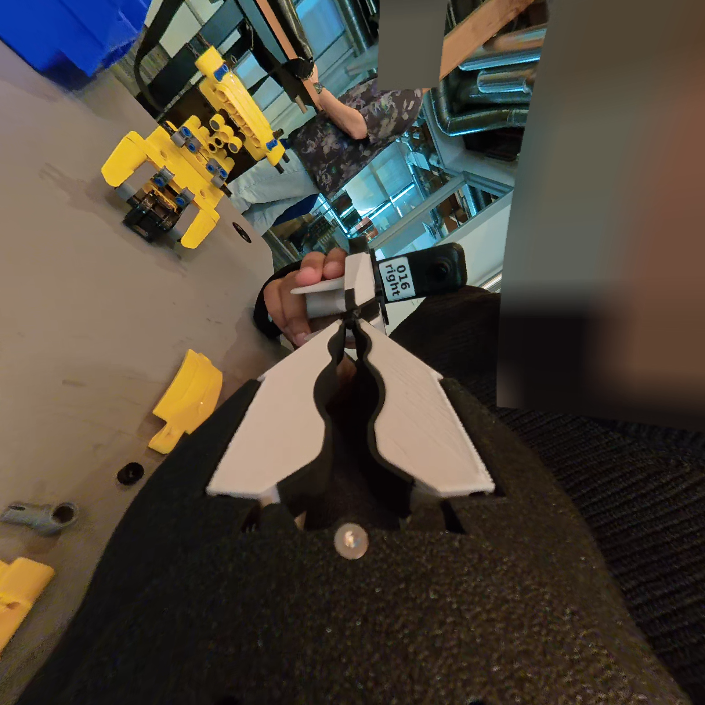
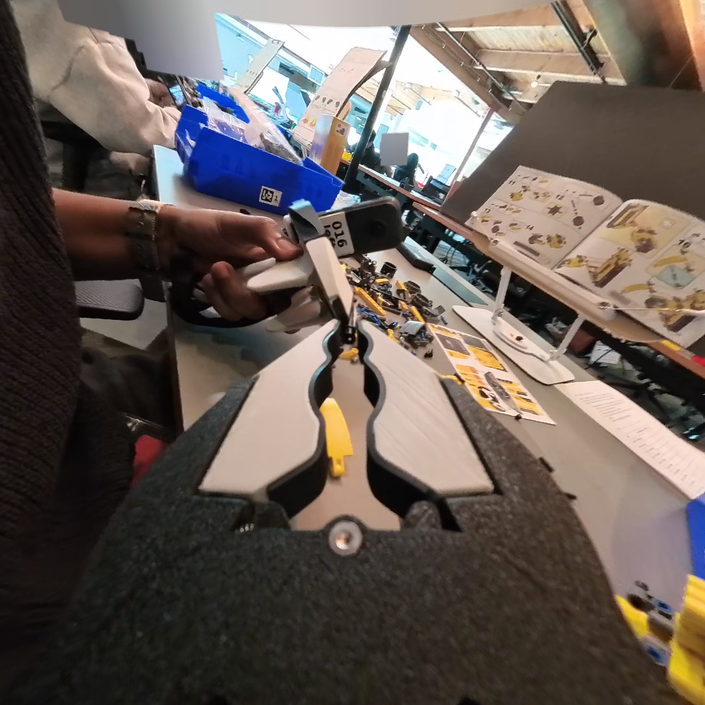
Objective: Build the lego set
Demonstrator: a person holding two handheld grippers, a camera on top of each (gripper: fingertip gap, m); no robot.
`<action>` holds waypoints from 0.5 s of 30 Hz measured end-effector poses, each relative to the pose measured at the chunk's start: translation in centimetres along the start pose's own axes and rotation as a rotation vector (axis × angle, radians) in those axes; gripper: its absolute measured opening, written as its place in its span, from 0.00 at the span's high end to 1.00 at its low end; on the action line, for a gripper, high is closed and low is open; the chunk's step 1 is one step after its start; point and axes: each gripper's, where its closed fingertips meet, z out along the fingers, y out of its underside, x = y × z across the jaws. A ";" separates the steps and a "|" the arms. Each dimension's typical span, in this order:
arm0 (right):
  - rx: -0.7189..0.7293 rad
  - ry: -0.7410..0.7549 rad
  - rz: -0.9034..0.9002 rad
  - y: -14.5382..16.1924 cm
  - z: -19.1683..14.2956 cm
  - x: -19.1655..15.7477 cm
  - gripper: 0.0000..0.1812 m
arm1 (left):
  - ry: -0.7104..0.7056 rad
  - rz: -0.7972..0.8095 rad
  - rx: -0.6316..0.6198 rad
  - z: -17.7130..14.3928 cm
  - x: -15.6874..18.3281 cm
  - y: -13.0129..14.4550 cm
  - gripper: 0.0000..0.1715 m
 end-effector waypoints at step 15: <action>0.079 0.022 0.204 -0.1 -2.0 3.1 0.99 | -0.238 0.182 0.068 -2.4 -2.5 -2.2 0.86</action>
